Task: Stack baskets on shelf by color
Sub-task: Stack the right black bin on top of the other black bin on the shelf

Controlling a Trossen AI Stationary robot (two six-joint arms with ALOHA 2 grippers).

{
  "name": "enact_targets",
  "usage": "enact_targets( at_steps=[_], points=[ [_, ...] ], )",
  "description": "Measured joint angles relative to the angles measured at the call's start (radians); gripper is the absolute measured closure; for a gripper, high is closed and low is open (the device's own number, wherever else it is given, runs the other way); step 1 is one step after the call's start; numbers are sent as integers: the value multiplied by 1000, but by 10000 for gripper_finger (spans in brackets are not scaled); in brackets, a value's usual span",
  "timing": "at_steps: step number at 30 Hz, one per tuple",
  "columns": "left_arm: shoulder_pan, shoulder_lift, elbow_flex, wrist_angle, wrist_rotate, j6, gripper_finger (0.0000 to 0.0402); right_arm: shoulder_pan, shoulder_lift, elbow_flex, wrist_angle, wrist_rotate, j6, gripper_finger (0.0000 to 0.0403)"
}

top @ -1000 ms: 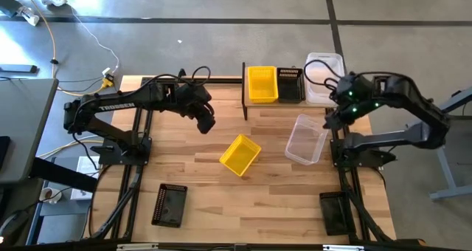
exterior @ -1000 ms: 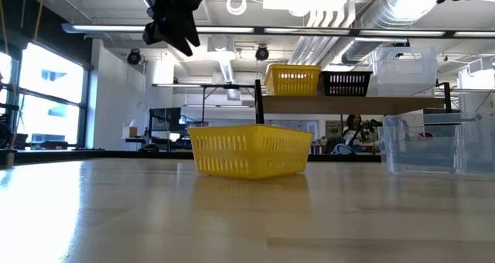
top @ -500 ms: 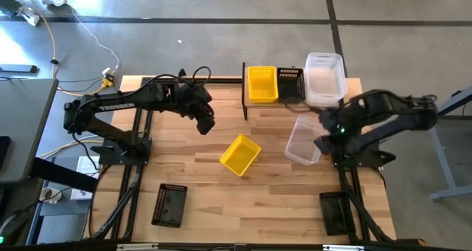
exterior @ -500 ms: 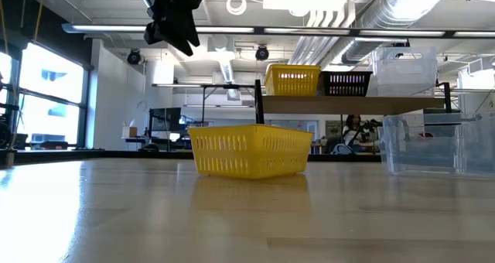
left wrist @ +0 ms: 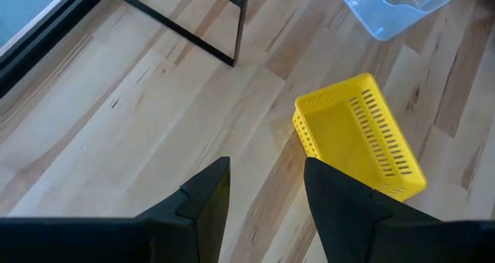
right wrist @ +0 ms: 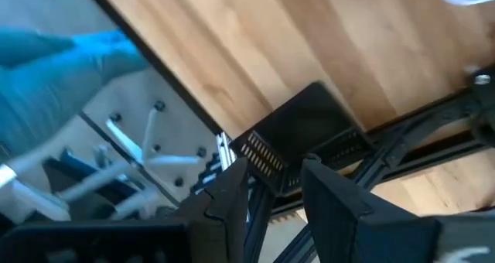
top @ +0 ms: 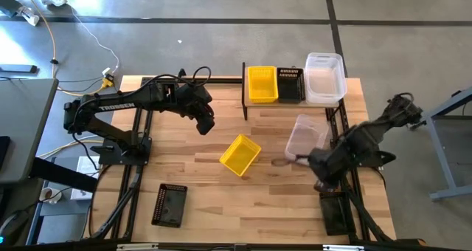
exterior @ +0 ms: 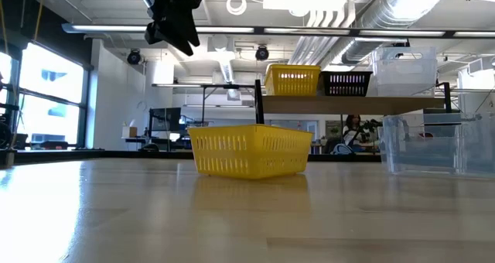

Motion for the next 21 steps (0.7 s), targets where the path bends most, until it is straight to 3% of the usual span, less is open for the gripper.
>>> enact_targets(
  at_steps=[11, 21],
  points=[
    [0, 0, 0, 0, 0, 0, 245, 214, 154, 0, 166, -1, 62, 294],
    [0, 0, 0, 0, 0, -20, 245, 336, 311, 0, 219, -35, 63, 228]
  ],
)
